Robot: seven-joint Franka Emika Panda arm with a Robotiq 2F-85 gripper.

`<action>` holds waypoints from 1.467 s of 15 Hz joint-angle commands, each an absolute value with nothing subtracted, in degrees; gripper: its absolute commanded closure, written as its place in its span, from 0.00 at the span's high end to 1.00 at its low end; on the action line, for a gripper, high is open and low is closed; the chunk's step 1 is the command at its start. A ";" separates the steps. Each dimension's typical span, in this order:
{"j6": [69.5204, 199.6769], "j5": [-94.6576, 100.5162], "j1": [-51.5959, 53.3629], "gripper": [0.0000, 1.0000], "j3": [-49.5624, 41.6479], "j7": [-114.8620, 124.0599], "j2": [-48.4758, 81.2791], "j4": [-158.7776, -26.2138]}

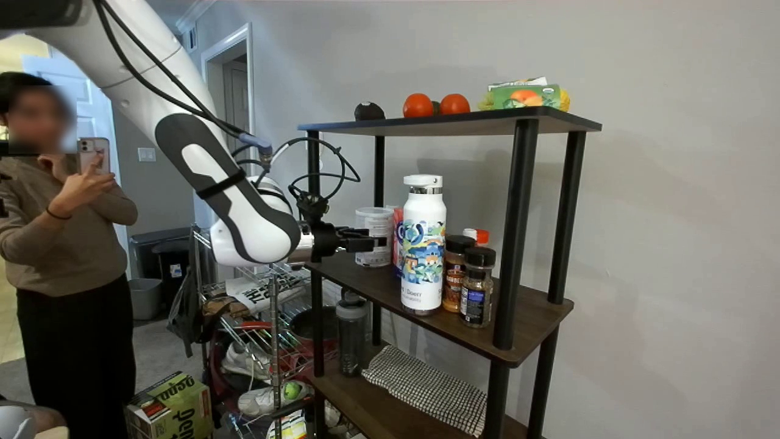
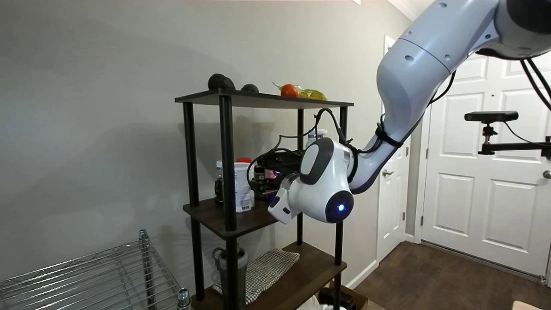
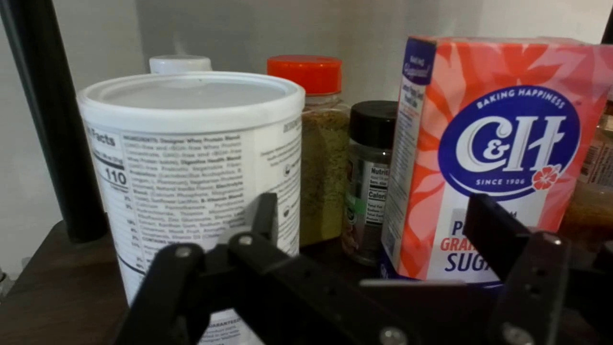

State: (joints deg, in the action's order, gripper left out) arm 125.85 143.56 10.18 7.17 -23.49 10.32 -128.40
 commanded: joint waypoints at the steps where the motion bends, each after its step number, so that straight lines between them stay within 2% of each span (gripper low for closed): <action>1: 125.20 144.05 10.63 1.00 7.61 -25.04 8.54 -130.14; 22: 125.01 144.25 10.88 1.00 8.12 -24.53 8.07 -130.96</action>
State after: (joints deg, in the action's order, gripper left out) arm 125.80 143.93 10.92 8.28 -23.49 10.23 -128.55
